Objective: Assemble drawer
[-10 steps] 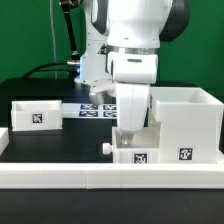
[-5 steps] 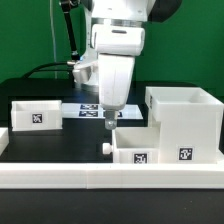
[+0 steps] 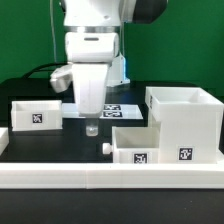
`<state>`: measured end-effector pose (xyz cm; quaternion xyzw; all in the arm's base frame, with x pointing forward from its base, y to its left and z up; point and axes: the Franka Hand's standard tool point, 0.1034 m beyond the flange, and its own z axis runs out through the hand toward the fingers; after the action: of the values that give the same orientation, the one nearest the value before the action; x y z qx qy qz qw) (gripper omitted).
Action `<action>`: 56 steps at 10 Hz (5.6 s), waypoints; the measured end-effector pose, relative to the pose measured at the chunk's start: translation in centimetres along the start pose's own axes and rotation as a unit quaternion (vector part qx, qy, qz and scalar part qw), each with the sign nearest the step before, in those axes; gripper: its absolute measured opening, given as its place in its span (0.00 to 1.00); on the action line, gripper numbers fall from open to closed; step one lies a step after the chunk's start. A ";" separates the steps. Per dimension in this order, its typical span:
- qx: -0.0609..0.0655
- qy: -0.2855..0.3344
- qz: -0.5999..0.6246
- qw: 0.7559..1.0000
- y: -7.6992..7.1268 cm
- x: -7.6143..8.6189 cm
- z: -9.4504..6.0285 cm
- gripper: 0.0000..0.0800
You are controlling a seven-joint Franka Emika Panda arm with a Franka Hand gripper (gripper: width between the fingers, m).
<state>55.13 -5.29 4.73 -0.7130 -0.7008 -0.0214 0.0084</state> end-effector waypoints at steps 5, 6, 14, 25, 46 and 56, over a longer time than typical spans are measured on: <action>0.014 0.068 -0.023 0.997 0.1 -0.8 2.3 0.81; 0.013 0.071 -0.031 0.997 0.7 0.2 2.6 0.81; 0.013 0.072 0.000 0.997 3.0 4.4 2.7 0.81; 0.022 0.066 -0.033 0.997 3.0 8.0 2.5 0.81; -0.042 0.032 0.453 0.890 -10.9 -7.3 -1.9 0.81; -0.016 0.029 0.632 0.774 -14.2 -7.9 -0.9 0.81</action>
Offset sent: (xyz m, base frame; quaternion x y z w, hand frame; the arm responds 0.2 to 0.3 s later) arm 0.0122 0.0306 -0.0107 0.0014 0.1501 -0.0453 0.9876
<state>40.76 -12.96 5.06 -0.9944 -0.0916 -0.0432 0.0288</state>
